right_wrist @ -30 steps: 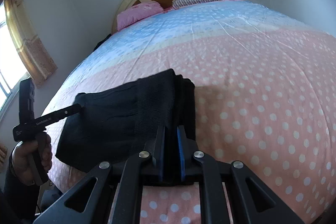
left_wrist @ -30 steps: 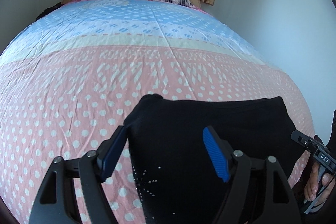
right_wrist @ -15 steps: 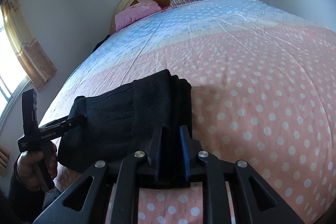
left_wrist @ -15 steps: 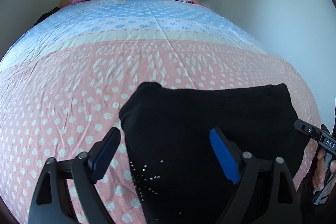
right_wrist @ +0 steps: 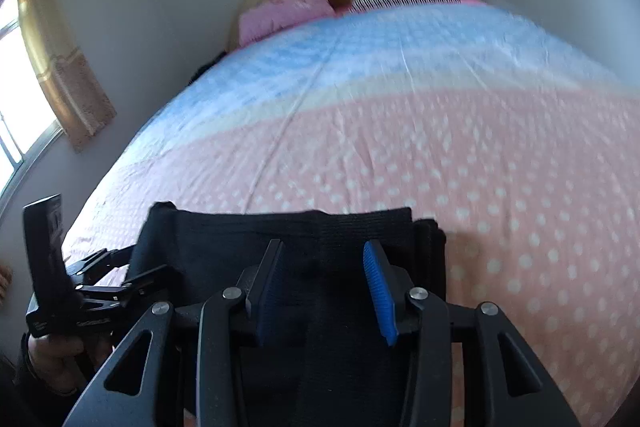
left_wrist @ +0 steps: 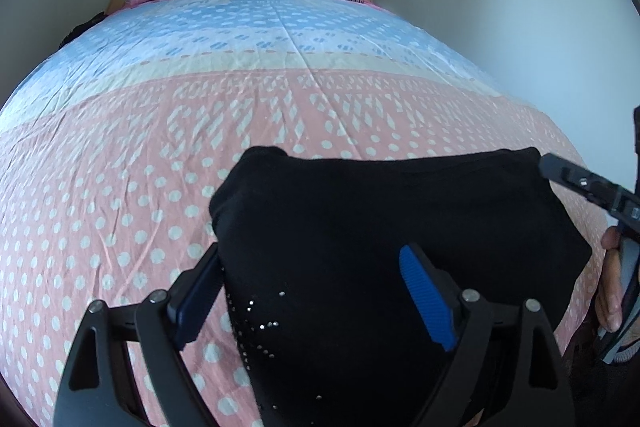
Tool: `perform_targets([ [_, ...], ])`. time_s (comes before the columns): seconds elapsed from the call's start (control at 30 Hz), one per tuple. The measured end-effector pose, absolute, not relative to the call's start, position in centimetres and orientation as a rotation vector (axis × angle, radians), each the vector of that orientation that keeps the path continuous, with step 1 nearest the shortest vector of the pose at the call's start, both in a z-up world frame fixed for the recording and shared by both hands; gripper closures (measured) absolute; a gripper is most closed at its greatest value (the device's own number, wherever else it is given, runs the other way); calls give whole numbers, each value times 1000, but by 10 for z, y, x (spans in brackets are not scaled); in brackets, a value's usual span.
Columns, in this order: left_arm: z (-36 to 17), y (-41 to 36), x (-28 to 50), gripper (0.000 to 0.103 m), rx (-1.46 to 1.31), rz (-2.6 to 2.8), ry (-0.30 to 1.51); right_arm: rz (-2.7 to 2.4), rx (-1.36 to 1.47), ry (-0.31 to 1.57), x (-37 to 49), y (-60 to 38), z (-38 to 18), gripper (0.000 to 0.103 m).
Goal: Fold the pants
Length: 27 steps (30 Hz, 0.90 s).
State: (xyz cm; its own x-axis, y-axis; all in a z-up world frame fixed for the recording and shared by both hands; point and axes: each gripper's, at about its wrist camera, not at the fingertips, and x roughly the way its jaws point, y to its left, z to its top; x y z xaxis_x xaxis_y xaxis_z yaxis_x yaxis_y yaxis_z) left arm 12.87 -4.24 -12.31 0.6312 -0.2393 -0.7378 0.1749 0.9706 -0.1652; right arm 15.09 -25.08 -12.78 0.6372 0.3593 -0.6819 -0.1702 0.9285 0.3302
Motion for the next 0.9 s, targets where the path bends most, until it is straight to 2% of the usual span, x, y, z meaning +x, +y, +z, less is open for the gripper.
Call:
perform_targets([
  [0.3, -127, -42, 119, 13, -87, -256, 874, 311, 213, 754, 109, -258, -110, 60],
  [0.4, -126, -43, 113, 13, -72, -259, 875, 328, 184, 797, 89, -256, -117, 60],
  [0.5, -127, -45, 107, 12, -72, -265, 877, 305, 120, 802, 78, -254, -128, 65],
  [0.57, -131, -46, 105, 8, -69, -268, 881, 316, 140, 795, 77, -259, -129, 66],
  [0.77, -127, -45, 90, 8, -55, -282, 867, 299, 216, 736, 72, -275, -118, 64],
  [0.8, -124, -41, 88, 8, -53, -274, 854, 281, 222, 728, 73, -279, -117, 62],
  [0.87, -118, -30, 85, 8, -64, -248, 832, 264, 262, 734, 77, -287, -118, 47],
  [0.9, -117, -24, 86, 8, -78, -238, 825, 258, 289, 742, 81, -292, -120, 43],
])
